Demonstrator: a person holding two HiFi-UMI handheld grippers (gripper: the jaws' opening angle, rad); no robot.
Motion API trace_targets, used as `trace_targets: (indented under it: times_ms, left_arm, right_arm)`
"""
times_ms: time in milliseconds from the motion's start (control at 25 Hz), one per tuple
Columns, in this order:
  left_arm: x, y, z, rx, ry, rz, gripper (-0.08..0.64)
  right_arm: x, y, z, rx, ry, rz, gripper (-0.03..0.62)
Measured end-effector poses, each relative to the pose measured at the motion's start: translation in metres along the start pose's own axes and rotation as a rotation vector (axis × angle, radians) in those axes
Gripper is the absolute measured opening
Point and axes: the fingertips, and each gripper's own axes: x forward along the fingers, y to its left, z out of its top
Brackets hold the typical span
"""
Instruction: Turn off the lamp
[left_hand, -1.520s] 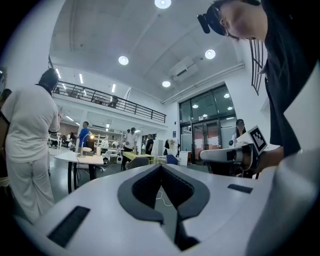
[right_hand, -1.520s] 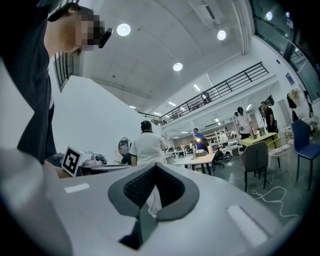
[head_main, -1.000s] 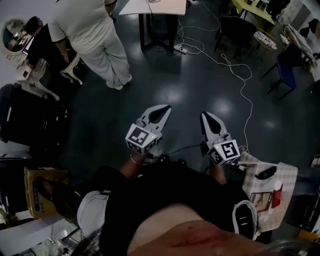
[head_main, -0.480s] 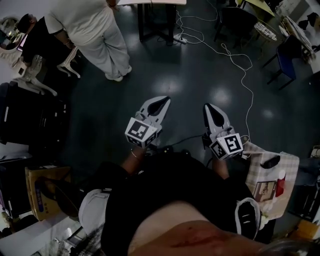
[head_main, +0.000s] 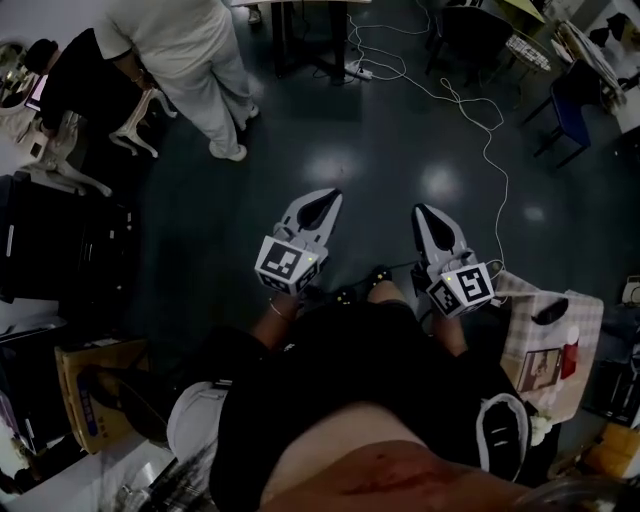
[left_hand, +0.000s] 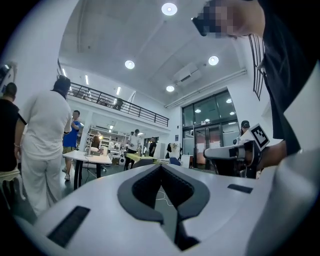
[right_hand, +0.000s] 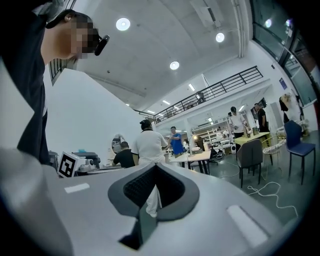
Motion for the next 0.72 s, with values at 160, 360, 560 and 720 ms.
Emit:
trace_targets:
  times_ms: [160,360,560,720]
  left_arm:
    - [-0.005,0.011,-0.003,-0.015,-0.006,0.016,0.006]
    - [-0.007,0.024,0.001,-0.009,0.004,0.06,0.006]
    - [-0.004,0.026,0.001,0.011,-0.001,0.074,0.006]
    - [0.005,0.037,-0.002,0.022,0.032,0.119,0.006]
  right_arm:
    - [0.013,-0.001,0.013,-0.01,-0.022,0.0,0.001]
    - [0.032,0.018,0.015,0.001,-0.035,0.081,0.0]
    - [0.034,-0.002,0.009,0.045,-0.028,0.076,0.0]
    - [0.046,-0.02,0.007,0.062,-0.028,0.089,0.002]
